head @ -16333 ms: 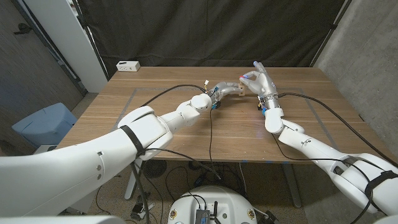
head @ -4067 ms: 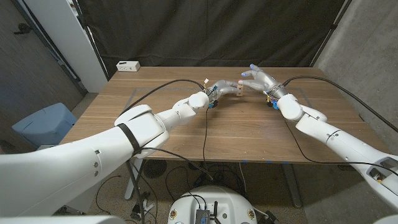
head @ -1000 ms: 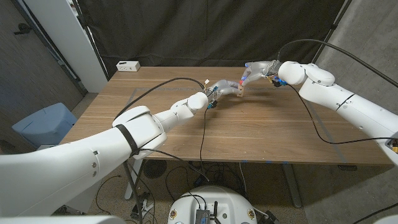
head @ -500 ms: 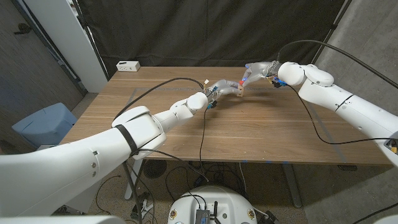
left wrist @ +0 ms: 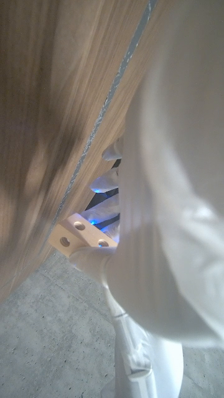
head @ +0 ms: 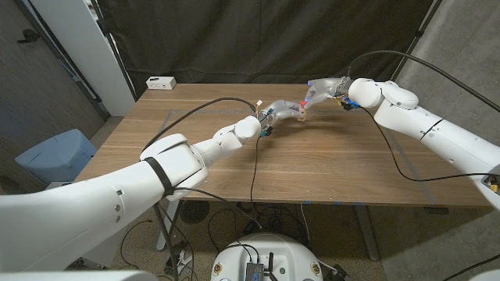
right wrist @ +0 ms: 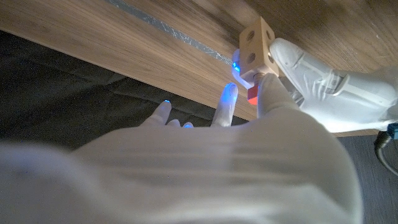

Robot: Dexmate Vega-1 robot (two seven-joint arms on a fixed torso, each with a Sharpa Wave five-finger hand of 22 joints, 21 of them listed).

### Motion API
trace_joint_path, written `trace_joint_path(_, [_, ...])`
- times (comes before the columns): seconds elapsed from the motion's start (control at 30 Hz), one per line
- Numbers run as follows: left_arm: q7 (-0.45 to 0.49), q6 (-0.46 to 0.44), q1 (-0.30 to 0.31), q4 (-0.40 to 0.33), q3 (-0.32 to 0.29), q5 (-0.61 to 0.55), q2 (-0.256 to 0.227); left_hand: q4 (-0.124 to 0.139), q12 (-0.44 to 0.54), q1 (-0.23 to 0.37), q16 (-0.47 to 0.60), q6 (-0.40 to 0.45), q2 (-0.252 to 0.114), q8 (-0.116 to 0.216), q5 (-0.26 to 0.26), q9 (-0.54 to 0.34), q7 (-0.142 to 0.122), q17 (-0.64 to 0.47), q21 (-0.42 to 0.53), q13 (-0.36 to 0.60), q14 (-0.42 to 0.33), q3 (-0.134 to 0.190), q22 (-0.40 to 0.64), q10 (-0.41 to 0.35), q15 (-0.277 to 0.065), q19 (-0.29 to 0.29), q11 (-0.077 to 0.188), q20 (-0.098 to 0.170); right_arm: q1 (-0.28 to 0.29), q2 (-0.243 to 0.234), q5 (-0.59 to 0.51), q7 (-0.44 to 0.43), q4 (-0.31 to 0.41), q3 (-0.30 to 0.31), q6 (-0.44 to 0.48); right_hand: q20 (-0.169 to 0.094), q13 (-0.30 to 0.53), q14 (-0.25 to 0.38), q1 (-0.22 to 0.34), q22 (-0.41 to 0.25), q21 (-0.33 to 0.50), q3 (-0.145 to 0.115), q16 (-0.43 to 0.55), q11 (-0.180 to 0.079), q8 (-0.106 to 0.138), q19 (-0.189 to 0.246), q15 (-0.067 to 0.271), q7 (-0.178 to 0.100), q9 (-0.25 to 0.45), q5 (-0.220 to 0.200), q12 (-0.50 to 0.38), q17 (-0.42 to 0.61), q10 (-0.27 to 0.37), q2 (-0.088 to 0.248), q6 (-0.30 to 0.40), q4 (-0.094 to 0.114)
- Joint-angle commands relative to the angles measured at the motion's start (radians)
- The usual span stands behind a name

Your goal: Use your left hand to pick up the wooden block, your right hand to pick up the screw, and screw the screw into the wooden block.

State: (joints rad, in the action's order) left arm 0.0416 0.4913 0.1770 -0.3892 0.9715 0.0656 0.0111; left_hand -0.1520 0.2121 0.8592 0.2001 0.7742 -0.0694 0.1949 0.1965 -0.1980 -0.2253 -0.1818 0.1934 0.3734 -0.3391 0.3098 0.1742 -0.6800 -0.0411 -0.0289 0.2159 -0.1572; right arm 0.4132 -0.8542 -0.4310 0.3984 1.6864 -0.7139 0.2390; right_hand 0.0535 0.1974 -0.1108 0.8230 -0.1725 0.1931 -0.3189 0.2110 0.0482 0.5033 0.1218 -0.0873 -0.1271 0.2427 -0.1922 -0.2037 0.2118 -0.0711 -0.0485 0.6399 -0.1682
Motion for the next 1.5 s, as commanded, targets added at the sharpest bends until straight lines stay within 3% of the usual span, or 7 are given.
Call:
trace_joint_path(0.03, [-0.003,0.003,0.004,-0.002,-0.003,-0.003,-0.002,0.001,0.006,0.01,0.001,0.008,-0.002,0.007,0.006,-0.002,0.002,0.0,0.003,0.005,-0.006,0.006,0.003,-0.001,-0.048,0.0,-0.003,-0.003,0.008,-0.004,-0.01,-0.007,0.017,0.002,0.006,-0.002,0.004,0.007,0.01,-0.001,0.008,-0.01,0.006,0.002,0.017,0.015,-0.005,-0.001,0.006,0.003,-0.01,0.004,0.014,-0.002,0.028,0.002])
trace_joint_path(0.6, [-0.004,0.009,0.012,-0.008,-0.01,-0.005,-0.005,0.0,0.007,0.011,0.001,0.007,-0.002,0.007,0.006,-0.002,0.002,0.0,0.003,0.005,-0.006,0.006,0.003,-0.002,-0.05,-0.001,-0.002,-0.002,0.021,-0.005,-0.032,-0.021,0.033,0.002,0.016,-0.004,0.004,0.032,0.007,-0.002,0.013,-0.012,0.015,-0.005,0.058,0.037,-0.001,-0.018,0.023,0.01,-0.019,0.007,0.057,-0.013,0.087,0.008])
trace_joint_path(0.9, [-0.004,0.008,0.014,-0.008,-0.012,-0.006,-0.005,0.0,0.006,0.011,0.002,0.006,-0.003,0.006,0.006,-0.002,0.002,0.0,0.003,0.005,-0.006,0.006,0.003,-0.001,-0.05,-0.001,-0.002,-0.002,0.025,-0.008,-0.047,-0.016,0.038,-0.002,0.017,-0.005,0.004,0.036,-0.02,-0.002,0.012,0.002,0.015,-0.009,0.079,0.041,0.002,-0.022,0.031,0.013,-0.019,0.007,0.071,-0.032,0.115,0.019])
trace_joint_path(1.13, [-0.001,0.007,0.013,-0.007,-0.013,-0.006,-0.004,0.0,0.007,0.012,0.002,0.005,-0.003,0.006,0.006,-0.002,0.002,0.0,0.003,0.005,-0.007,0.006,0.003,-0.001,-0.049,-0.002,-0.003,-0.001,0.029,-0.006,-0.054,-0.024,0.037,-0.002,0.01,-0.005,0.004,0.038,-0.061,-0.003,0.01,0.021,0.015,-0.018,0.109,0.04,0.002,-0.032,0.044,0.012,-0.02,0.009,0.089,-0.046,0.157,0.034])
trace_joint_path(1.5, [-0.002,0.009,0.013,-0.008,-0.013,-0.005,-0.006,0.001,0.006,0.011,0.002,0.003,-0.003,0.005,0.006,-0.002,0.002,0.0,0.004,0.005,-0.007,0.006,0.003,0.0,-0.047,-0.003,-0.003,-0.002,0.029,0.002,-0.079,-0.021,0.038,-0.009,0.033,-0.004,0.004,0.043,-0.093,-0.004,0.008,0.035,0.017,-0.03,0.144,0.039,0.0,-0.024,0.064,0.007,-0.026,0.01,0.125,-0.053,0.194,0.043])
